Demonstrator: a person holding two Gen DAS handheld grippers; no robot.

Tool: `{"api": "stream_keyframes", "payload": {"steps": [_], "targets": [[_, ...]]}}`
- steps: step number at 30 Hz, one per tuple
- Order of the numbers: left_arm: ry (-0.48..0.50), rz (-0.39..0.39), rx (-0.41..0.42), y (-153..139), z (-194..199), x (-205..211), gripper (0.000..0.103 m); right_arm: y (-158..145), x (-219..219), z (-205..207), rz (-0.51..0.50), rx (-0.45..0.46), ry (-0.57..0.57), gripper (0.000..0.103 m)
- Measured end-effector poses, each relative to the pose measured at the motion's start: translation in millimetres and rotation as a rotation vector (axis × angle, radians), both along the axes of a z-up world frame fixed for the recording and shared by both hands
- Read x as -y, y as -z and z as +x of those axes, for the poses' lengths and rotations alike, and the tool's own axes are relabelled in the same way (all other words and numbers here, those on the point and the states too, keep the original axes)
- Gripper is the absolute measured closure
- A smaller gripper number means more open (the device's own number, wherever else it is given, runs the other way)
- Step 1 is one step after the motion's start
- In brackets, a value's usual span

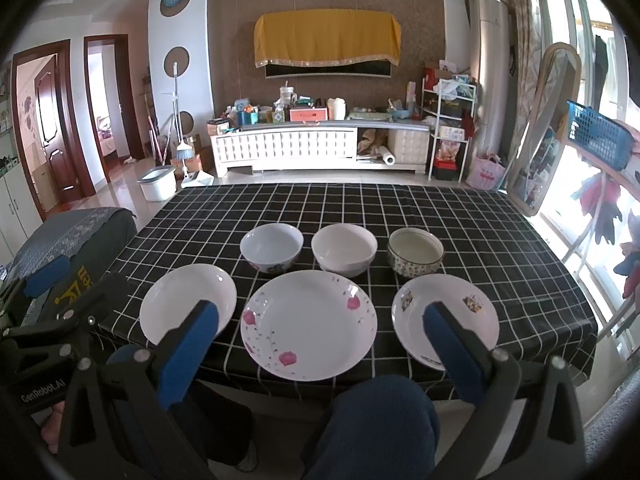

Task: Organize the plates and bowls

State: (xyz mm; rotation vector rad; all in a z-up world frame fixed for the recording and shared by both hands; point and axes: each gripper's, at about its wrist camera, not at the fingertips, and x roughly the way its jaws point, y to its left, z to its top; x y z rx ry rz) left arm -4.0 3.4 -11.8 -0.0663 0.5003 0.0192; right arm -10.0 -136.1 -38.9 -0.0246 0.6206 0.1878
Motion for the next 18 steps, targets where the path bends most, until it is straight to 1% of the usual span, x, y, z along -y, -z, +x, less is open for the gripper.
{"api": "stream_keyframes", "payload": {"steps": [18], "targets": [[0.005, -0.013, -0.012, -0.9, 3.8, -1.8, 0.000, 0.4, 1.0, 0.6, 0.011, -0.017, -0.012, 0.000]]}}
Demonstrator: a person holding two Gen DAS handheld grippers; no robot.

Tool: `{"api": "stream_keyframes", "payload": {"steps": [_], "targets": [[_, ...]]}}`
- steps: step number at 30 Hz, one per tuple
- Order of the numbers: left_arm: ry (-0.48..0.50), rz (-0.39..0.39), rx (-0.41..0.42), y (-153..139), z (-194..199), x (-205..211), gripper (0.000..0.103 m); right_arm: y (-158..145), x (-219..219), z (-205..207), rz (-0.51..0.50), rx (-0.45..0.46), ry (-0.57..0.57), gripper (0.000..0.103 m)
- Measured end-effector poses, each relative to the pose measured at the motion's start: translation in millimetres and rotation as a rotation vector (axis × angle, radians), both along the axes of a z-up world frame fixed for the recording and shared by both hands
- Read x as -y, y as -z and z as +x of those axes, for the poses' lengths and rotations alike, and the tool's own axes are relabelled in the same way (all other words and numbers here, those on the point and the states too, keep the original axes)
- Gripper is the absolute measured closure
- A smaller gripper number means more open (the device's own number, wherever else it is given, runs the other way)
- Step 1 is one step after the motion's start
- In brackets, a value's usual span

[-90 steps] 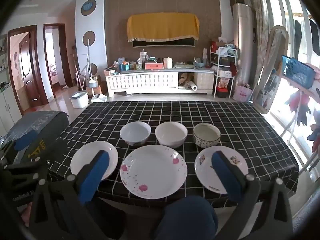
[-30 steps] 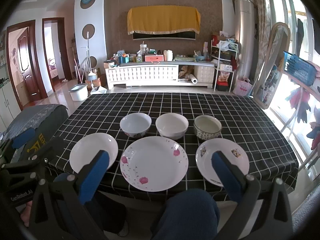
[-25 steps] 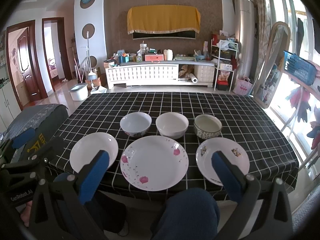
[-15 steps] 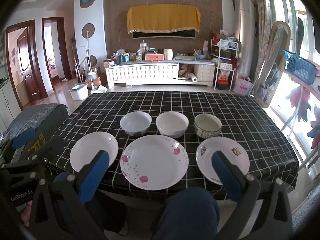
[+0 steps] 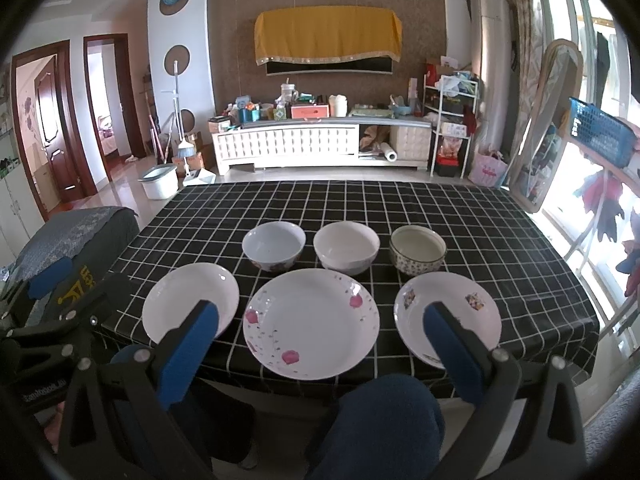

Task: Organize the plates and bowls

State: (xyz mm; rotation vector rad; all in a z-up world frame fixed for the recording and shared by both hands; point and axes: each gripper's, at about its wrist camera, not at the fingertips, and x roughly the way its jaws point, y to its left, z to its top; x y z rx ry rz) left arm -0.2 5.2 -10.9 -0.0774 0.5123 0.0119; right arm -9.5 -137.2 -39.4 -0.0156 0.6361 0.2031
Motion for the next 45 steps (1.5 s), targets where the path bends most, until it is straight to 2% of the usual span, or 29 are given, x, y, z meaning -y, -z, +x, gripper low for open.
{"api": "stream_keyframes", "payload": {"steps": [8, 12, 16, 22, 27, 30, 36, 41, 45], "targets": [[-0.018, 0.002, -0.026, -14.2, 25.2, -16.5, 0.000, -20.0, -11.4, 24.0, -0.017, 0.011, -0.022, 0.000], [0.000, -0.009, -0.075, -22.0, 44.8, -35.6, 0.000, -30.2, -24.9, 40.0, -0.019, 0.029, -0.073, 0.000], [-0.034, -0.027, -0.106, -24.8, 62.1, -60.2, 0.000, -33.3, -47.7, 64.8, -0.036, -0.009, -0.104, 0.000], [-0.092, -0.031, -0.154, -19.9, 82.2, -91.3, 0.000, -23.6, -78.3, 95.1, 0.011, -0.090, -0.166, 0.000], [-0.117, -0.058, -0.261, 6.1, 101.6, -118.4, 0.000, -10.8, -107.8, 112.4, 0.002, -0.132, -0.225, 0.000], [-0.125, -0.077, -0.298, 24.3, 104.3, -128.4, 0.000, 6.5, -123.9, 120.8, -0.020, -0.178, -0.258, 0.000], [-0.144, -0.155, -0.422, 67.1, 121.7, -150.5, 0.000, 40.1, -142.3, 140.4, -0.039, -0.283, -0.283, 0.000], [-0.176, -0.210, -0.524, 102.4, 138.6, -163.0, 0.000, 62.4, -158.9, 151.5, -0.100, -0.294, -0.305, 0.000], [-0.214, -0.231, -0.582, 124.3, 146.8, -173.3, 0.005, 82.0, -164.1, 164.9, -0.097, -0.360, -0.324, 0.008]]}}
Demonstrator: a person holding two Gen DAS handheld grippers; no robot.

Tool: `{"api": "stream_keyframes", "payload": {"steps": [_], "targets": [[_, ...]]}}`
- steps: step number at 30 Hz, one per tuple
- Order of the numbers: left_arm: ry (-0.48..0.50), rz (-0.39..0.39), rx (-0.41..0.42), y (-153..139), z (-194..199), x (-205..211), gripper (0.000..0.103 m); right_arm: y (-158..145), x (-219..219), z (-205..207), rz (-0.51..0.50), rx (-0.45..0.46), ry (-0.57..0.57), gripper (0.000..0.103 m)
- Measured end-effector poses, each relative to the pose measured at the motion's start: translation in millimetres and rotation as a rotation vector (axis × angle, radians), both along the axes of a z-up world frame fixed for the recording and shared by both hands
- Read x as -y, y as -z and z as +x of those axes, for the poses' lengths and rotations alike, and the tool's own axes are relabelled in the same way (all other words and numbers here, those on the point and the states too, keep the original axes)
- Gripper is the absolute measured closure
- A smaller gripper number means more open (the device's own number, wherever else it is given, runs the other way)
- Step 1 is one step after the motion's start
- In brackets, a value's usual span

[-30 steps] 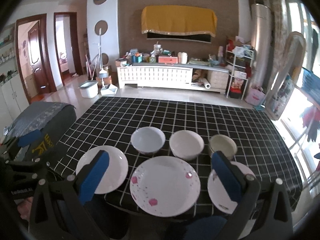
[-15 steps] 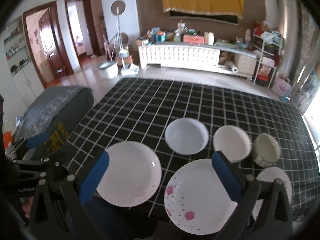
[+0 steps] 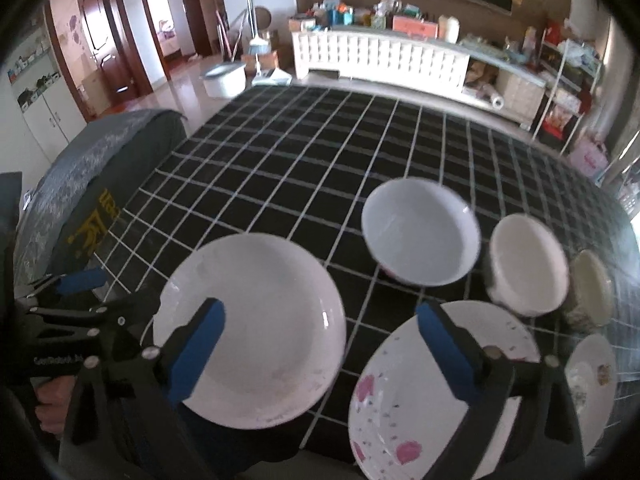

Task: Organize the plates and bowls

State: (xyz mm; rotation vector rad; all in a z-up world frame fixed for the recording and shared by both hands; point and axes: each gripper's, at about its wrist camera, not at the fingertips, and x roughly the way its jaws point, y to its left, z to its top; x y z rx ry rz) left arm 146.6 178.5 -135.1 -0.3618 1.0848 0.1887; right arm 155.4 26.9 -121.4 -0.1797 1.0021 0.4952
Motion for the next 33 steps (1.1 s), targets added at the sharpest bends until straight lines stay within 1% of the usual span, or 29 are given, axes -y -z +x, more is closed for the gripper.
{"api": "stream_keyframes", "payload": {"steps": [2, 3, 4, 5, 9, 11, 12, 13, 14, 15, 16, 17, 20, 21, 22, 26, 29, 33], "targets": [[-0.011, -0.024, -0.034, 12.6, 5.5, -5.6, 0.013, 8.9, -1.5, 4.4, -0.006, -0.016, 0.002, 0.016], [-0.014, -0.036, -0.046, 17.8, 7.2, -7.7, 0.016, 14.5, -2.9, 7.5, -0.008, -0.033, -0.001, 0.018], [-0.015, -0.045, -0.055, 20.6, 7.0, -9.6, 0.023, 19.9, -4.4, 10.3, -0.009, -0.053, -0.002, 0.022], [-0.016, -0.061, -0.070, 26.4, 9.0, -10.9, 0.027, 24.1, -5.3, 11.5, -0.011, -0.068, -0.002, 0.025], [0.006, -0.081, -0.093, 39.9, 14.6, -9.4, 0.032, 38.8, -8.3, 18.4, -0.030, -0.110, 0.003, 0.033], [0.011, -0.098, -0.103, 45.1, 16.2, -9.2, 0.041, 42.8, -9.1, 20.3, -0.040, -0.126, -0.004, 0.040], [0.010, -0.102, -0.108, 47.0, 17.0, -10.5, 0.043, 44.9, -9.3, 21.3, -0.046, -0.132, -0.006, 0.043], [0.011, -0.103, -0.113, 48.2, 17.0, -10.8, 0.048, 47.5, -10.2, 22.1, -0.055, -0.141, -0.007, 0.049], [0.017, -0.108, -0.119, 50.3, 18.1, -10.6, 0.059, 50.1, -10.8, 22.7, -0.062, -0.148, -0.007, 0.055], [0.026, -0.114, -0.125, 52.2, 19.0, -10.2, 0.064, 52.3, -10.4, 23.1, -0.068, -0.153, -0.003, 0.058], [0.030, -0.115, -0.129, 50.3, 15.9, -11.4, 0.070, 54.7, -10.1, 23.5, -0.070, -0.158, 0.000, 0.063], [0.030, -0.117, -0.131, 51.6, 15.7, -10.7, 0.072, 56.9, -8.9, 23.9, -0.066, -0.168, 0.004, 0.067], [0.040, -0.131, -0.128, 53.1, 12.9, -10.3, 0.077, 60.2, -5.8, 22.7, -0.076, -0.179, 0.014, 0.075], [0.044, -0.127, -0.127, 52.6, 12.5, -9.2, 0.077, 60.5, -5.0, 22.6, -0.079, -0.178, 0.017, 0.076], [0.053, -0.128, -0.125, 52.5, 11.8, -7.6, 0.080, 60.4, -4.7, 22.2, -0.080, -0.175, 0.017, 0.077], [0.058, -0.101, -0.129, 52.8, 13.2, -4.4, 0.082, 63.3, -2.1, 21.9, -0.094, -0.187, 0.021, 0.081], [0.048, -0.104, -0.132, 52.3, 13.2, -4.9, 0.083, 62.2, -0.6, 21.7, -0.095, -0.183, 0.037, 0.085], [0.050, -0.098, -0.124, 51.3, 14.2, -1.7, 0.083, 60.3, -0.5, 24.2, -0.102, -0.174, 0.056, 0.085]]}}
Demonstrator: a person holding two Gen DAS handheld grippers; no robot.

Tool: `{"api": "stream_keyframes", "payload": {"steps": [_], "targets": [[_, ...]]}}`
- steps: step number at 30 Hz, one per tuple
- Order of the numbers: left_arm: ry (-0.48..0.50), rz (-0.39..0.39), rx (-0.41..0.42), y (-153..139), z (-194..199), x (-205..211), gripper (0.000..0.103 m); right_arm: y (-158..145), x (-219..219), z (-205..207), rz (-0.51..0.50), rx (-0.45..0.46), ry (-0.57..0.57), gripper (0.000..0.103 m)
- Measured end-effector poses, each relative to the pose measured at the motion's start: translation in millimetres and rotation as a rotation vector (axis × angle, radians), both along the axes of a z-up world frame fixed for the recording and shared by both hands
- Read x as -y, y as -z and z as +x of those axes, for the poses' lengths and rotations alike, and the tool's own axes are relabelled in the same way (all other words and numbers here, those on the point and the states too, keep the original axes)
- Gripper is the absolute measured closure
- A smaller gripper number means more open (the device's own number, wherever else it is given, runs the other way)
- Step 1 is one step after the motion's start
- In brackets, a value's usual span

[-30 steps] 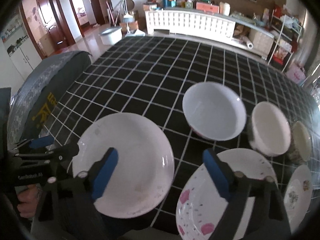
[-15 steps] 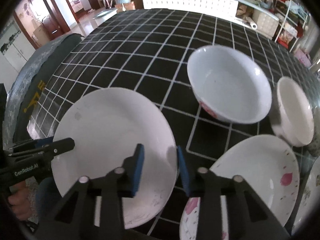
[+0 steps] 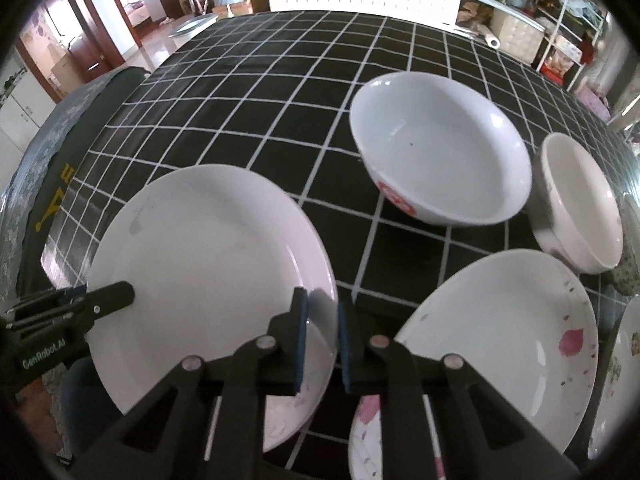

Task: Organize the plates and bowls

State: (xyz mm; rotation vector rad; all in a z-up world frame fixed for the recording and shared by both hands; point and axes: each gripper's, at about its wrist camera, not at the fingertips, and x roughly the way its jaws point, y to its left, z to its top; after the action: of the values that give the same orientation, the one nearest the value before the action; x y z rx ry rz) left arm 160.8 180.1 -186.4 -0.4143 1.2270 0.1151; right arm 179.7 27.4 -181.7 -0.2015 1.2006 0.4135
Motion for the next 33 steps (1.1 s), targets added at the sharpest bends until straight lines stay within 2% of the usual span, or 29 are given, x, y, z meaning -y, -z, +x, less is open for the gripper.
{"api": "stream_keyframes", "payload": {"steps": [4, 10, 13, 16, 22, 27, 33], "targets": [[0.000, 0.000, 0.007, -1.4, 2.4, 0.0, 0.083, -2.4, -1.1, 2.5, -0.001, 0.017, -0.002, 0.085], [-0.018, 0.005, -0.006, 3.1, 3.2, -0.6, 0.083, 4.0, -1.5, 7.3, 0.018, -0.006, 0.002, 0.085], [-0.037, 0.051, -0.002, -1.3, 1.6, -2.1, 0.083, 5.9, 1.0, 8.3, 0.050, -0.028, 0.007, 0.085], [-0.055, 0.125, 0.003, -12.6, -1.2, -5.1, 0.083, -8.1, 4.8, 6.6, 0.076, 0.005, 0.007, 0.085], [-0.083, 0.143, 0.062, -48.6, -10.5, -6.9, 0.083, -45.0, 29.9, -1.3, 0.134, 0.068, 0.031, 0.085], [-0.006, 0.121, 0.142, -83.2, -13.2, 29.3, 0.083, -60.6, 61.7, -10.2, 0.167, 0.085, 0.097, 0.085], [0.110, 0.083, 0.195, -100.0, -14.9, 89.8, 0.083, -66.9, 105.3, -31.0, 0.193, 0.104, 0.141, 0.085]]}}
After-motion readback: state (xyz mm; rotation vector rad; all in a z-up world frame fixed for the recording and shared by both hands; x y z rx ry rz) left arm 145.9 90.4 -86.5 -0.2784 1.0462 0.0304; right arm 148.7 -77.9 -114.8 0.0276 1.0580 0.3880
